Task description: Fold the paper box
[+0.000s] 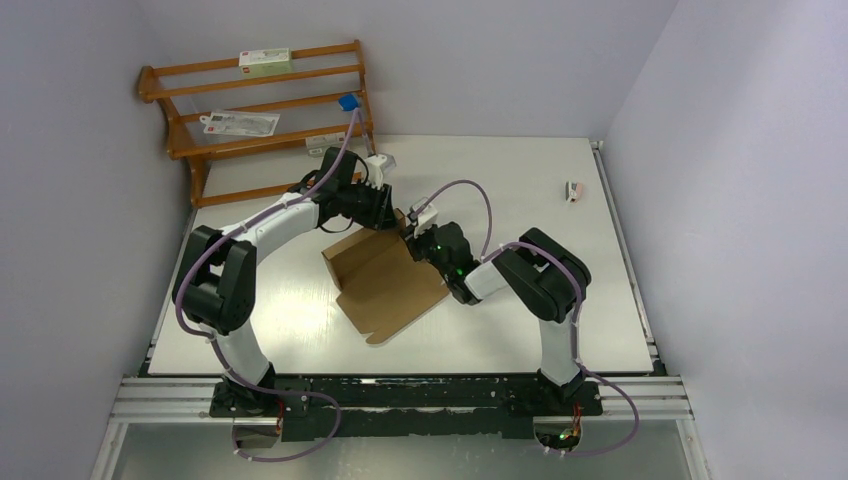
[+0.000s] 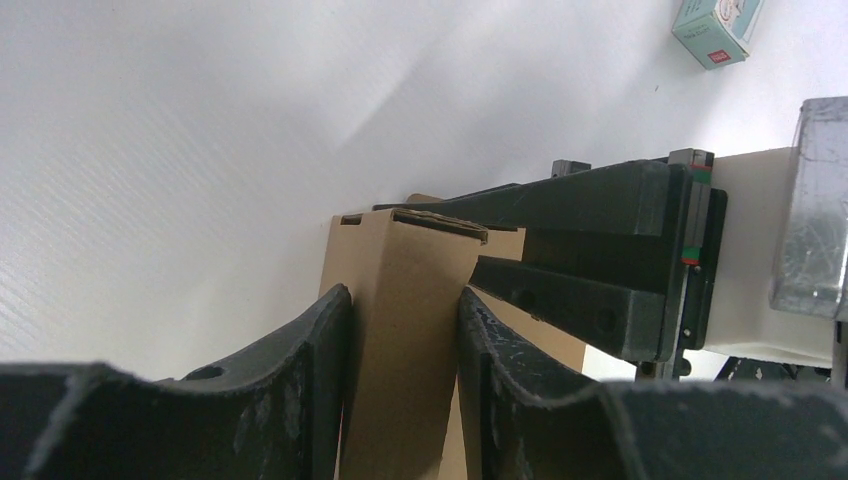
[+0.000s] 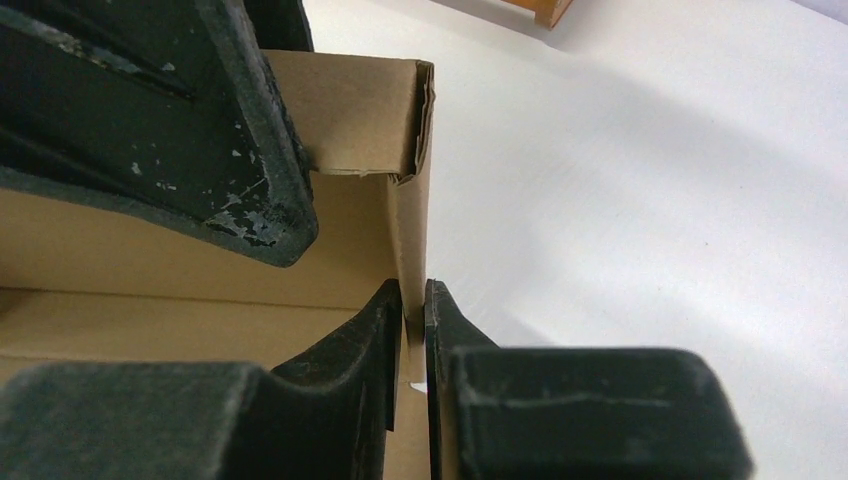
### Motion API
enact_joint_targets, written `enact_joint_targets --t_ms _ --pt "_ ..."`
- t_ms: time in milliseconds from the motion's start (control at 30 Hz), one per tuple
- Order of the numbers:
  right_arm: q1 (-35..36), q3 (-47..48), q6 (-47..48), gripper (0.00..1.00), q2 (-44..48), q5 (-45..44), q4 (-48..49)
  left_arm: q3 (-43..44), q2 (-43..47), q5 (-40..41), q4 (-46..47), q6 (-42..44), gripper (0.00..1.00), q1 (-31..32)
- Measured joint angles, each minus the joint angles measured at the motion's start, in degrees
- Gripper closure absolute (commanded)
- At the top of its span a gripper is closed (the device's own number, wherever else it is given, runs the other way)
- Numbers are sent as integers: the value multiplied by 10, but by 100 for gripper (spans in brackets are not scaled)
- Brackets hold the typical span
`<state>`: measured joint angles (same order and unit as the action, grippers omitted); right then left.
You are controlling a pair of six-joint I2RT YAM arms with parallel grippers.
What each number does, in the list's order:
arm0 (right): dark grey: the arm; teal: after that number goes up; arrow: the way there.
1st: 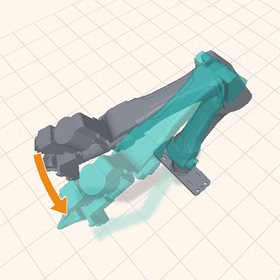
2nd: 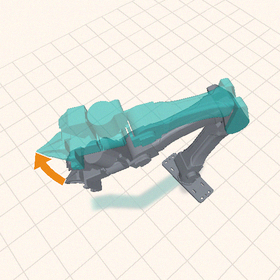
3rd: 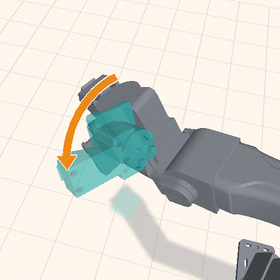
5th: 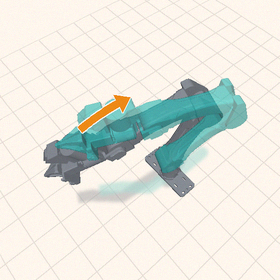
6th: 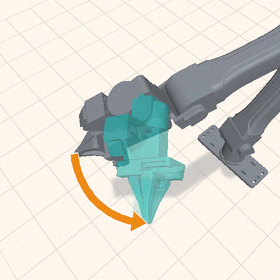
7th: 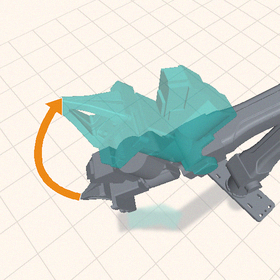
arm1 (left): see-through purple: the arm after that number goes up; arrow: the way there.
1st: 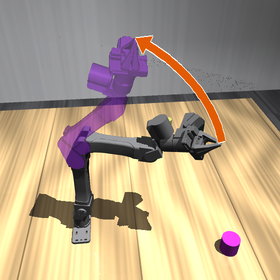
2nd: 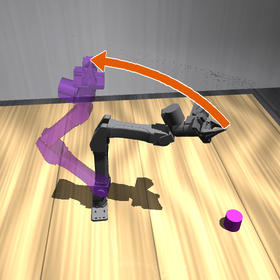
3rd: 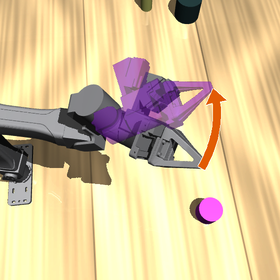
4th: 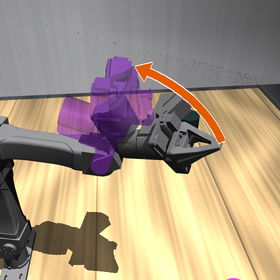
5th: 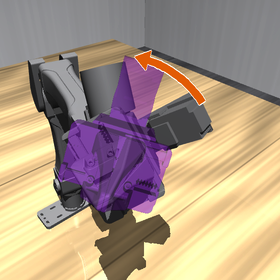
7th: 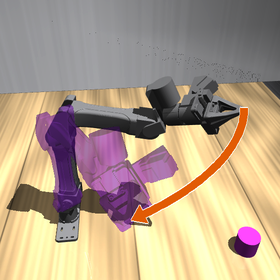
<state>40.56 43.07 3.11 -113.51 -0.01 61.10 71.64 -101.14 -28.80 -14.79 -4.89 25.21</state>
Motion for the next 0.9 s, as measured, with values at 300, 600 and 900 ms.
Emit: enact_joint_targets --t_ms 300,600,900 --pt "6 2 -37 87 0 -52 3 11 -8 -8 1 0 61 0" --pt "10 11 -74 80 0 -84 -3 17 -10 -8 3 4 63 0" --pt "9 11 -91 79 0 -86 -1 22 -13 -8 -5 10 64 2"
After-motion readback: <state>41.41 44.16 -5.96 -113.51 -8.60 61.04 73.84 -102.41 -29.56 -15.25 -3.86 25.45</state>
